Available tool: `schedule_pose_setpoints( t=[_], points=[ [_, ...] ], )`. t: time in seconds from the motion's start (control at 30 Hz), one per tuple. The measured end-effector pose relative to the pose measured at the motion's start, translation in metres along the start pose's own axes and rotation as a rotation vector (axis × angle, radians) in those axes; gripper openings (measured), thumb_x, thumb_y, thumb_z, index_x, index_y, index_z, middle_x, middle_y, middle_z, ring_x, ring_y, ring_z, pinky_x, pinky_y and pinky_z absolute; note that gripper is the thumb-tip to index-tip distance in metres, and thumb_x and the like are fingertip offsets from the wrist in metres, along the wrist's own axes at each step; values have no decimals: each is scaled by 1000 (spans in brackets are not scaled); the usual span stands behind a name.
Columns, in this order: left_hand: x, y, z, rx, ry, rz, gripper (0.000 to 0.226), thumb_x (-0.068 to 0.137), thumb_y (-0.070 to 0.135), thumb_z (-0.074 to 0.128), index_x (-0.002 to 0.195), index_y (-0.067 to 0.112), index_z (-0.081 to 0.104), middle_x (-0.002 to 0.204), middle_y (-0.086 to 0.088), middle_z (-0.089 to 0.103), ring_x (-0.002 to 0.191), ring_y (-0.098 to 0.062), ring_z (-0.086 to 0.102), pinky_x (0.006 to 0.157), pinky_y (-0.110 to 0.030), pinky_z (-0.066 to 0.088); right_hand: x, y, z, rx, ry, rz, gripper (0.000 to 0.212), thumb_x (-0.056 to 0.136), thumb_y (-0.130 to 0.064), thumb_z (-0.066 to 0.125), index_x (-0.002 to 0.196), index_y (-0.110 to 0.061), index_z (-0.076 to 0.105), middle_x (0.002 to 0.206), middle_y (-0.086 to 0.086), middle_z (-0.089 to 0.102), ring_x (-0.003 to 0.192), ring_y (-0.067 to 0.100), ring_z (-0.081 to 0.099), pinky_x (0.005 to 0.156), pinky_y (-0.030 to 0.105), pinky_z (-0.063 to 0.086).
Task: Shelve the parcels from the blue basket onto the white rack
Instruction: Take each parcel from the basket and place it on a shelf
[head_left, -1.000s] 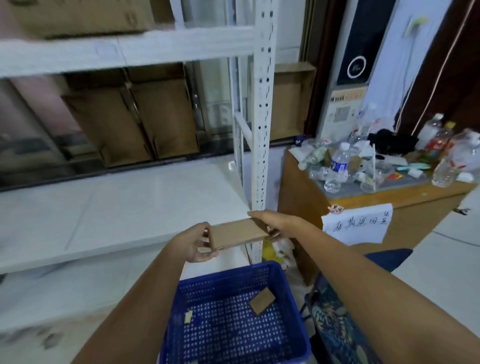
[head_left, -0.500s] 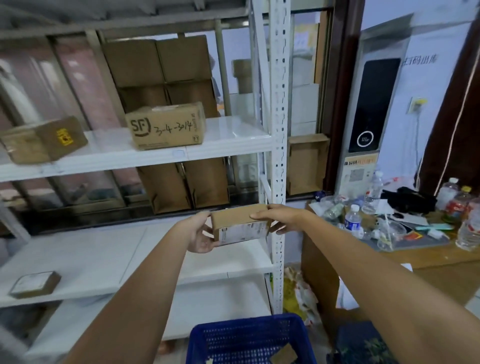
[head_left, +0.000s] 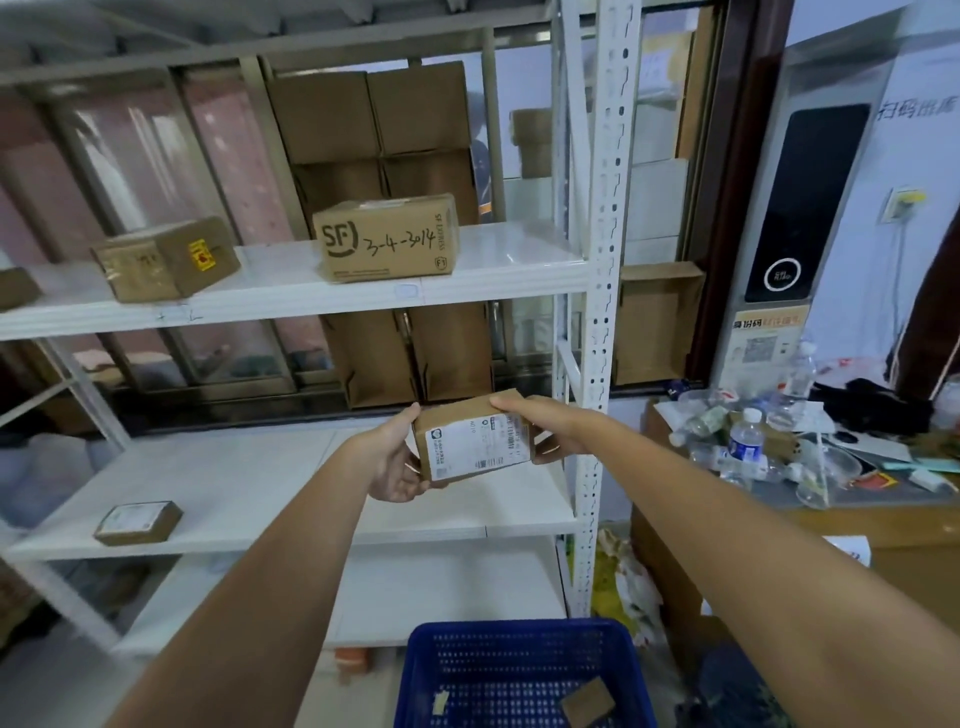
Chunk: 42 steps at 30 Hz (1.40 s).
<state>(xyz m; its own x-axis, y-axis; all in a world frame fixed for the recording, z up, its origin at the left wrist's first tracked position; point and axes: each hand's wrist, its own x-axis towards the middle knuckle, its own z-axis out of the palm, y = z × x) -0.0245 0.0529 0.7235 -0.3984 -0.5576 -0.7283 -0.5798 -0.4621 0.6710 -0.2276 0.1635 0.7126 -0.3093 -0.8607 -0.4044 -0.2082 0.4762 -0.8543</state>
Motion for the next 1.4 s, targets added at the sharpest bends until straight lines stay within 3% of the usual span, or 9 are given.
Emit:
schedule_pose_setpoints(
  t=[0.13,0.3,0.47,0.6,0.73,0.93,1.1,1.2,1.4],
  points=[
    [-7,-12,-34,-6,-49,7,96,81,82,11,109,10,68,105,-19,72,54,-18,54,55,-21,41,1,-20,28,-1,47,-30,83,69,-75,64,131,-21,48,114,4,66,105,20,62,77,33,53],
    [-17,-32,-99,-29,-40,52,101,78,85,19,117,0,58,94,-18,70,55,-17,43,51,-22,37,-1,-54,89,97,26,-66,53,86,-56,61,124,-19,54,108,7,62,101,20,59,88,35,51],
    [-30,-66,-183,-154,-9,246,80,69,75,60,114,9,54,100,-12,61,85,-22,55,64,-29,50,2,-78,173,432,25,-61,52,89,-48,63,129,-18,49,113,9,54,105,24,58,95,38,53],
    [-44,-103,-234,-170,-63,339,71,67,67,70,119,21,55,115,-6,54,99,-24,50,83,-33,46,9,-86,242,534,75,-42,46,89,-49,61,121,-18,50,115,7,50,111,26,53,99,40,50],
    [-51,-128,-277,-252,-149,426,61,67,42,83,119,22,59,131,-6,49,112,-27,52,94,-40,50,11,-93,291,598,43,-24,16,89,-31,60,97,-18,56,103,9,51,91,20,52,80,34,50],
    [-52,-126,-302,-351,-203,591,76,81,-6,67,143,19,32,142,-11,41,115,-30,55,89,-39,51,18,-109,316,594,133,-1,62,78,-34,79,125,-11,46,112,12,54,102,28,60,80,41,60],
    [-43,-123,-323,-376,-149,487,51,91,34,61,133,7,49,120,-16,59,109,-28,57,92,-40,49,49,-129,320,655,32,-157,62,75,-4,79,131,-6,52,119,14,64,109,27,62,88,39,56],
    [-30,-124,-349,-389,-168,336,70,81,65,56,127,13,50,128,-18,54,118,-37,55,93,-52,48,71,-138,324,650,-86,-213,68,71,15,72,128,-18,52,126,14,55,118,35,54,92,48,53],
    [-8,-89,-387,-417,-52,440,54,84,36,69,131,17,47,132,-18,50,114,-36,56,104,-51,44,116,-162,321,546,-227,-220,62,77,19,63,117,-28,57,129,13,55,120,36,53,101,49,47]
  ],
)
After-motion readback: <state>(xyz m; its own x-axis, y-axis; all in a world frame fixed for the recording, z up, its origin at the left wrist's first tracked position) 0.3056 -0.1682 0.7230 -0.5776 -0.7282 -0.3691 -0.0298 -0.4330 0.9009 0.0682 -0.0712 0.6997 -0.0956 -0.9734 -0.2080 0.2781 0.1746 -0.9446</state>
